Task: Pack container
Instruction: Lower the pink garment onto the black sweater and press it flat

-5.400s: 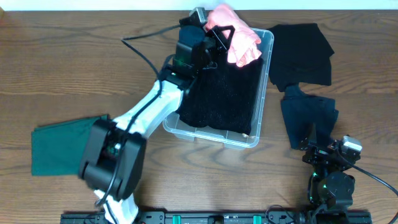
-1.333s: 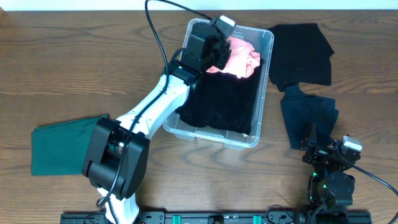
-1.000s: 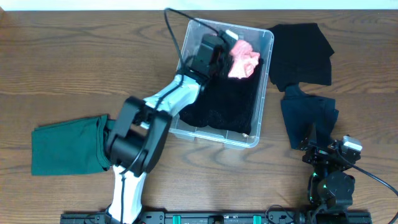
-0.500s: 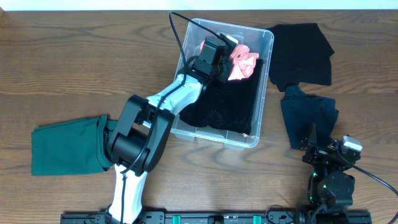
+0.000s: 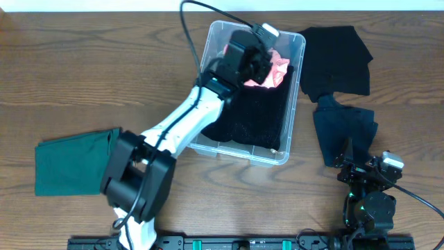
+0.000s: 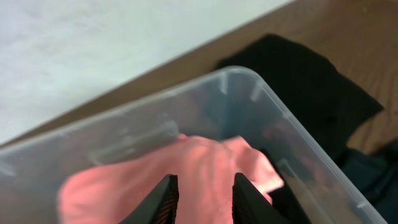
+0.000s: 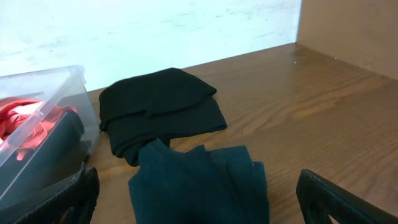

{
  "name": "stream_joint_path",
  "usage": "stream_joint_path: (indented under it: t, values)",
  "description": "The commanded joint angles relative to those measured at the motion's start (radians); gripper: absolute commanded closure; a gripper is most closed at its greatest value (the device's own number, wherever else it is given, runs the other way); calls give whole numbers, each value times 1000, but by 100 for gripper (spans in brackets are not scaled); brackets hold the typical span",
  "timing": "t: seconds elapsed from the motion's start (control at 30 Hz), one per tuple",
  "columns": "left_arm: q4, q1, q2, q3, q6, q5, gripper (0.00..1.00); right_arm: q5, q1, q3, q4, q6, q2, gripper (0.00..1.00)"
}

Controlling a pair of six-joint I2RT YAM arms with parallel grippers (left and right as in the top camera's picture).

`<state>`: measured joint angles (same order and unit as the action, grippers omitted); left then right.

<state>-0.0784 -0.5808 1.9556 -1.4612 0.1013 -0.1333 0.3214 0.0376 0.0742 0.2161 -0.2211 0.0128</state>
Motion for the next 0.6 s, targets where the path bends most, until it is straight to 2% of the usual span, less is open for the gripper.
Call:
stream_joint_path:
  t: [0.0,0.3,0.57]
  values:
    - [-16,-10,82,0,-12,-13,70,0,-5,-3,1,-10,-4,1]
    - [-21,-13,227,0,-58,-12,70,0,-5,-3,1,-10,-4,1]
    - [2,-8,143,-2,-58,-11,69,0,-5,-3,1,-10,-4,1]
